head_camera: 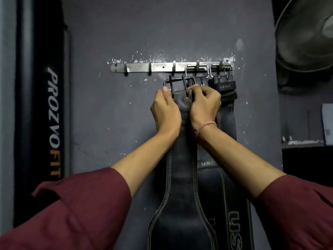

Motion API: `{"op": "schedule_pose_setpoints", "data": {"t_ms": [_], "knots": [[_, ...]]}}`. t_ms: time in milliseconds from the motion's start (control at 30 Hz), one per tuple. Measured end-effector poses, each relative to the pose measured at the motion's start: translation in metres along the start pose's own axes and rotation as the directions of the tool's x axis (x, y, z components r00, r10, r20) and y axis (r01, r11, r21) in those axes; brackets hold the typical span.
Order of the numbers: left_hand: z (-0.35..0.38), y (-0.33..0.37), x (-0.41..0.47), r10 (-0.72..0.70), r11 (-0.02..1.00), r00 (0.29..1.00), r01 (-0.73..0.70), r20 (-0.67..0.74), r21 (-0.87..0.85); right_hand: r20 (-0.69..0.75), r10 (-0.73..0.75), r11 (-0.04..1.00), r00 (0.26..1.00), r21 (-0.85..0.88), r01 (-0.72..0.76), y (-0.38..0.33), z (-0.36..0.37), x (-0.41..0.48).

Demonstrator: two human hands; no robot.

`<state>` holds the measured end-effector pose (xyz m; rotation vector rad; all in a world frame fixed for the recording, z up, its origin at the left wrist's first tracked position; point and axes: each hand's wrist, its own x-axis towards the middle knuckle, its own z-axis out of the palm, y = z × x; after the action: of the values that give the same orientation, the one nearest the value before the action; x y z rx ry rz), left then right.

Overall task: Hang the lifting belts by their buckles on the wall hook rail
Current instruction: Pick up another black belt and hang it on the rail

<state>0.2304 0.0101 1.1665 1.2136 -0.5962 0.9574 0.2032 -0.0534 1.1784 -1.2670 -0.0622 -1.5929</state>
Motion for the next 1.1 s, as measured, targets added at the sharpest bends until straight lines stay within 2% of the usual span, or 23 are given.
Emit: {"op": "schedule_pose_setpoints", "data": {"t_ms": [100, 300, 400, 533, 700, 900, 1000, 1100], "knots": [[0.028, -0.002, 0.049, 0.052, 0.998, 0.998, -0.051, -0.032, 0.032, 0.02, -0.003, 1.0, 1.0, -0.011, 0.004, 0.001, 0.029, 0.046], [0.067, -0.015, 0.125, 0.039, 0.992, 0.997, -0.031, -0.067, 0.121, 0.053, 0.074, 0.997, 0.996, -0.02, -0.073, 0.01, 0.075, 0.104], [0.074, -0.024, 0.141, 0.036, 0.984, 0.998, -0.025, -0.057, 0.176, 0.055, 0.14, 0.989, 0.989, -0.045, -0.138, 0.017, 0.087, 0.119], [0.083, -0.036, 0.148, 0.012, 0.986, 0.997, 0.001, -0.075, 0.167, 0.053, 0.146, 0.986, 0.988, -0.09, -0.141, 0.028, 0.093, 0.13], [0.082, -0.043, 0.145, -0.001, 0.982, 0.995, 0.02, -0.101, 0.189, 0.144, 0.177, 0.967, 0.974, -0.212, -0.144, 0.028, 0.086, 0.142], [0.077, -0.053, 0.13, 0.124, 0.956, 0.99, -0.102, -0.064, 0.276, 0.2, 0.139, 0.933, 0.97, -0.354, -0.061, 0.026, 0.077, 0.136], [0.07, -0.055, 0.12, 0.151, 0.949, 0.988, -0.149, 0.013, 0.278, 0.167, 0.074, 0.949, 0.983, -0.315, -0.018, 0.033, 0.076, 0.125], [0.058, -0.063, 0.1, 0.136, 0.957, 0.988, -0.15, 0.072, 0.249, 0.131, -0.067, 0.968, 0.989, -0.233, 0.096, 0.047, 0.071, 0.1]]}}
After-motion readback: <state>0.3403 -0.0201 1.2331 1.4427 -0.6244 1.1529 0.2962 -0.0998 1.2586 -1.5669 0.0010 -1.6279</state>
